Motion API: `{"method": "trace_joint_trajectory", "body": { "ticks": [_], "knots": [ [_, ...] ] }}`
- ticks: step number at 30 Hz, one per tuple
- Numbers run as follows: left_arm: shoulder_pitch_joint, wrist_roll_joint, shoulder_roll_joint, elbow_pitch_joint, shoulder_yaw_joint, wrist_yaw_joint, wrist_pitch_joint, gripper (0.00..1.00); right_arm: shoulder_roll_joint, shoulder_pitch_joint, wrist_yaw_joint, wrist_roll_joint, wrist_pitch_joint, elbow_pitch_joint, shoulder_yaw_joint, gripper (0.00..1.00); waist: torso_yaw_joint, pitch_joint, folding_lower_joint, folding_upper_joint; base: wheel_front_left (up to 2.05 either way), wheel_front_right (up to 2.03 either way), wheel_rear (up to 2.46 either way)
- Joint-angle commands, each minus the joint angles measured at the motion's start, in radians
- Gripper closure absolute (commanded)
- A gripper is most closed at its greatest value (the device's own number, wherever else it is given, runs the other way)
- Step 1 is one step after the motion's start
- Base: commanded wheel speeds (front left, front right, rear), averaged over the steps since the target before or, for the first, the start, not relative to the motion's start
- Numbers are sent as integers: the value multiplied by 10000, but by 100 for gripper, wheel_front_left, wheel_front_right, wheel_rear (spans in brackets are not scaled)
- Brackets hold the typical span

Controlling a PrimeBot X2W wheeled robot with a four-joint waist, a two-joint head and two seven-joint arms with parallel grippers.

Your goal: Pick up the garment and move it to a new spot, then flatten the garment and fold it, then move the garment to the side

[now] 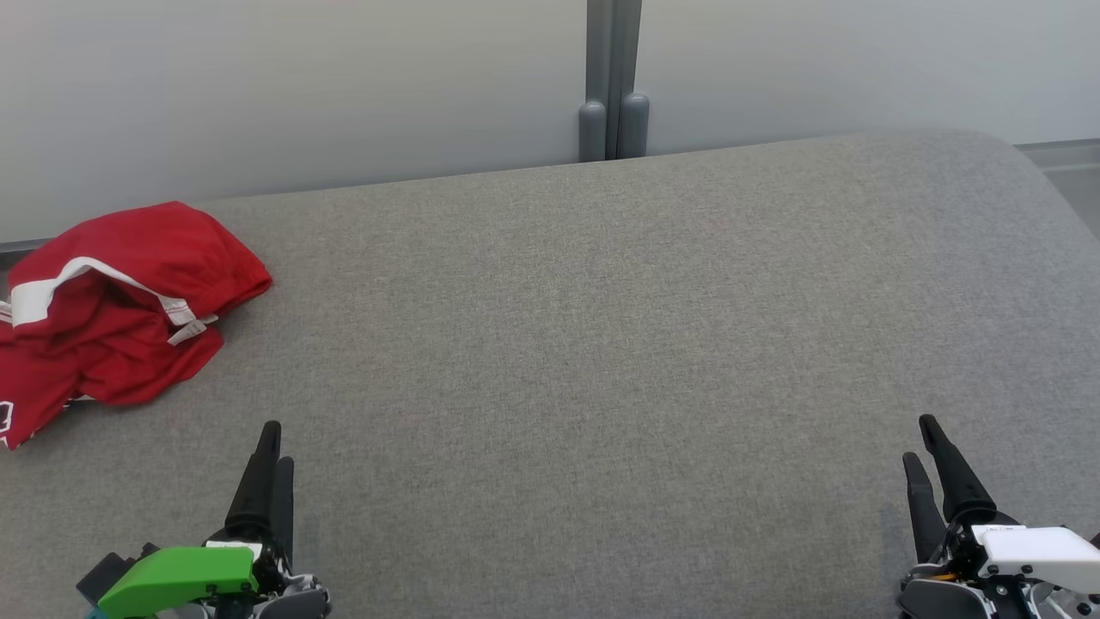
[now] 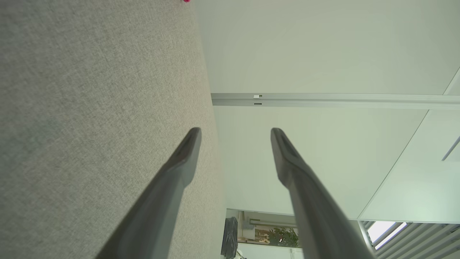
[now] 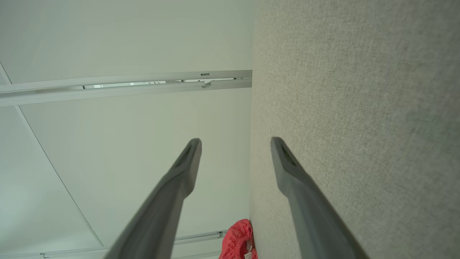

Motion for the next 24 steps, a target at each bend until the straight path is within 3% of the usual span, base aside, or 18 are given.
{"method": "trace_joint_trajectory", "body": {
  "ticks": [1,11,24],
  "knots": [
    [-151,121,26,-237,-96,-29,-108,0,-49,-116,5,-156,-124,-199,42,0,-1,0,0,-1,0,0,0],
    [-195,970,37,-396,-220,-28,-559,0,-68,-178,7,-1200,-591,-402,45,0,-2,1,0,-1,0,0,0],
    [-207,3277,49,-1146,-425,381,-1073,0,-89,-305,10,-3730,-1125,-1147,355,0,4,-9,0,-1,0,0,0]
  ]
}}
